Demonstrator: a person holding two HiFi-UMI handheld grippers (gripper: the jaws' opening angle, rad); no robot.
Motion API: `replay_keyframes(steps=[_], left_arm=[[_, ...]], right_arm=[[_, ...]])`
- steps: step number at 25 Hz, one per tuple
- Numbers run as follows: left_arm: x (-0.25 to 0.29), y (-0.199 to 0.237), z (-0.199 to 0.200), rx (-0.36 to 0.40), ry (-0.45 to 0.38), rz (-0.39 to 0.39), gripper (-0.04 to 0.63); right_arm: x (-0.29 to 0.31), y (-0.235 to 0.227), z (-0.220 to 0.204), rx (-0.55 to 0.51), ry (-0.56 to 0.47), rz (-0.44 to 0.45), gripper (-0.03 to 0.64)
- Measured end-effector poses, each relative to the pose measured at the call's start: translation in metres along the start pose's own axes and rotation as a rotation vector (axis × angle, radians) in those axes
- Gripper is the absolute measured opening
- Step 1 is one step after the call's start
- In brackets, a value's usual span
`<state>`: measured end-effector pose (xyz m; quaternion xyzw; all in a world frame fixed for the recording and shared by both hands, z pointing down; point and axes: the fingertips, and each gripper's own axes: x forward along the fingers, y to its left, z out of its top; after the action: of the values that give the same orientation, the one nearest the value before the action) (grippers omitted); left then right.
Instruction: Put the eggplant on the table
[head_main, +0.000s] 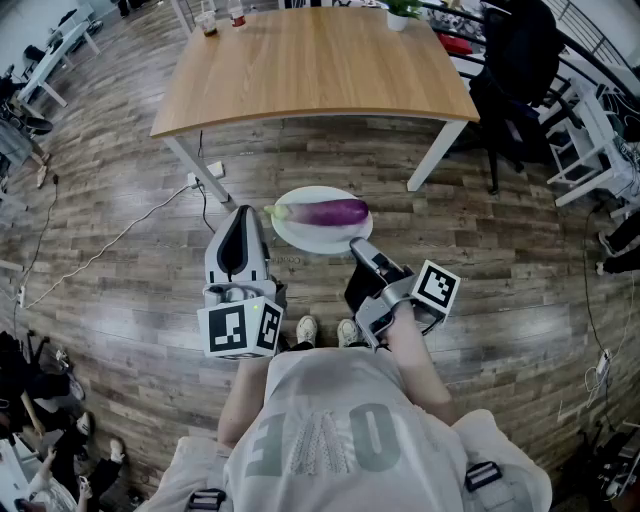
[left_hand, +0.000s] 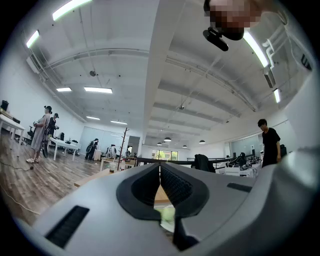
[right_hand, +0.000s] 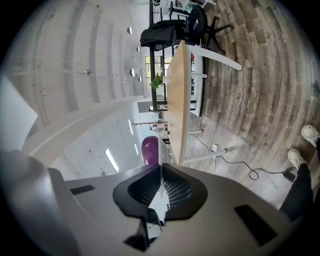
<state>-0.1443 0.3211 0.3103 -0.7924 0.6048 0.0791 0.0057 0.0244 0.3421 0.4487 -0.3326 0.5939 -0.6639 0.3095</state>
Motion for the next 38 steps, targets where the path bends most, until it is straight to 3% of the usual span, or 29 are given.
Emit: replay_keyframes(steps=[16, 27, 38], left_arm=[[0.000, -0.027, -0.001, -0.001, -0.005, 0.073, 0.011], [0.013, -0.023, 0.001, 0.056, -0.022, 0.147, 0.009], [0.099, -0.002, -0.004, 0.077, -0.060, 0.110, 0.009]], right_arm=[[-0.028, -0.005, 0.028, 0.001, 0.040, 0.008, 0.028], [-0.061, -0.019, 0.082, -0.070, 0.014, -0.047, 0.028], [-0.035, -0.016, 0.128, -0.067, -0.062, -0.018, 0.028]])
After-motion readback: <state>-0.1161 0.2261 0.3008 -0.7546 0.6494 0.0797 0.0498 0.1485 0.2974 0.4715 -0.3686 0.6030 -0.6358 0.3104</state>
